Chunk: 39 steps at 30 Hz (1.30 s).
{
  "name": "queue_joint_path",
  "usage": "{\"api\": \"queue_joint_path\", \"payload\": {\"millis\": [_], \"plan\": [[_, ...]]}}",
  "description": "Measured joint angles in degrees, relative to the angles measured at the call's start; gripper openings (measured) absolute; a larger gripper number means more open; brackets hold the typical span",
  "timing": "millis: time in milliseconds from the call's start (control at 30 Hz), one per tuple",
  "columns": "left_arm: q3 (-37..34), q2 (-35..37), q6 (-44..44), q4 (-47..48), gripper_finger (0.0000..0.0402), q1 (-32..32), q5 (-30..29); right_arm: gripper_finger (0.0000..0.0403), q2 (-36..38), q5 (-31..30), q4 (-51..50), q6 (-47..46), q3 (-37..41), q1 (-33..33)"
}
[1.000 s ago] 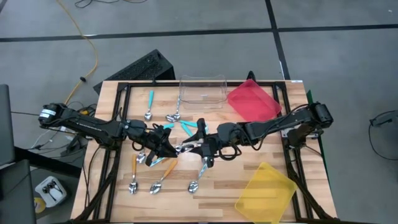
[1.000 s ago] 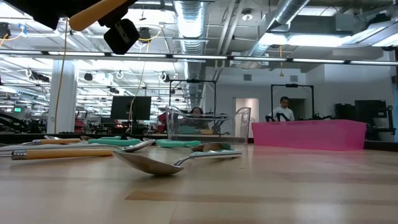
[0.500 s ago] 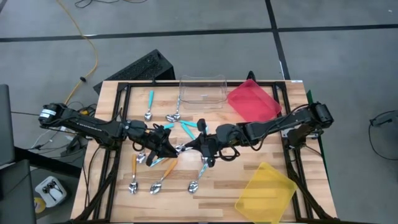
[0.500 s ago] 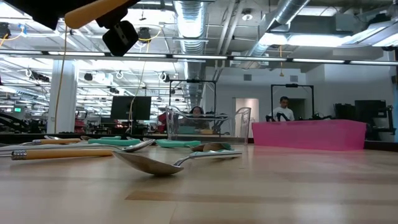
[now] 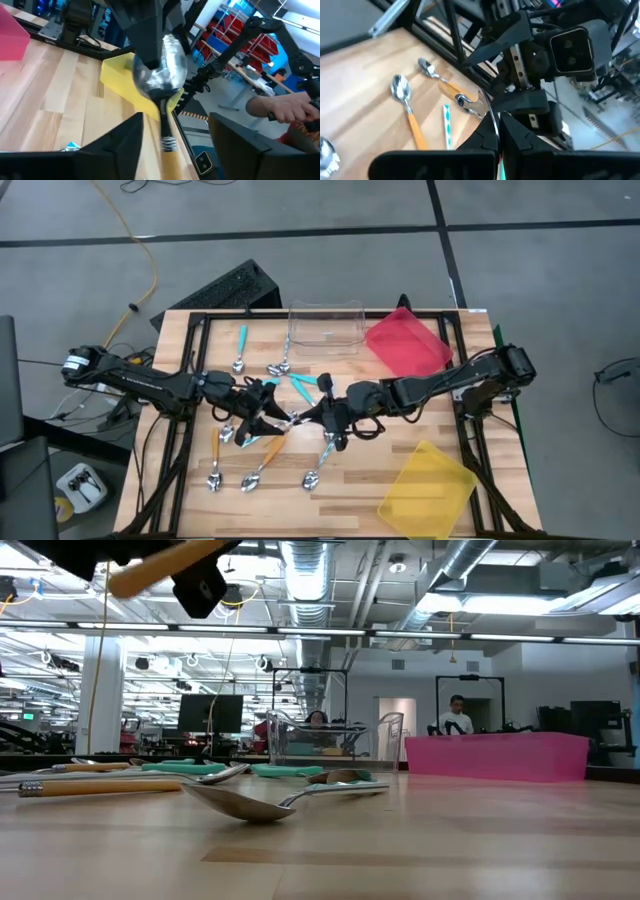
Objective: Sort silverware by color (type)
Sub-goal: Put the orange spoon into the yellow bin
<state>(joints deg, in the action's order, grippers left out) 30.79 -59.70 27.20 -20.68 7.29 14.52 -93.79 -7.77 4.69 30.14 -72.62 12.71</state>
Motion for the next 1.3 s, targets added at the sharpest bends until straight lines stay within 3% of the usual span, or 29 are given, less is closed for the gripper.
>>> {"api": "queue_joint_path", "payload": {"millis": [167,367,433,567,700,800,1033,1300], "plan": [[2.0,2.0,-1.1,6.1,0.0239,0.0,-0.1,0.0021,3.5,-9.2,-7.5,-20.0,0.0,0.1],[2.2,4.6,-2.8,10.0,0.0240,0.0,-4.0,0.0021,10.8,-13.0,-30.6,-44.9,0.0,-0.1],[2.2,5.2,-3.0,11.0,0.0241,0.0,-6.0,0.0021,13.4,-11.5,-38.9,-51.1,0.0,-0.5],[2.2,5.4,-2.9,11.4,0.0241,0.0,-7.0,0.0021,18.6,-1.5,-52.5,-60.2,0.0,-1.8],[2.2,5.4,-2.4,11.3,0.0241,0.0,-6.9,0.0021,24.1,6.3,-57.5,-65.3,0.0,-1.6],[2.2,5.4,-1.0,11.0,0.0241,0.0,-7.0,0.0021,29.5,8.0,-59.5,-70.2,0.0,0.3],[2.2,5.4,-0.1,10.9,0.0241,0.0,-7.0,0.0021,40.5,-1.2,-67.5,-92.5,3.5,12.8],[2.2,5.4,-0.9,10.9,0.0241,0.0,-7.4,0.0021,42.4,-4.4,-67.5,-114.2,13.1,30.5]]}}
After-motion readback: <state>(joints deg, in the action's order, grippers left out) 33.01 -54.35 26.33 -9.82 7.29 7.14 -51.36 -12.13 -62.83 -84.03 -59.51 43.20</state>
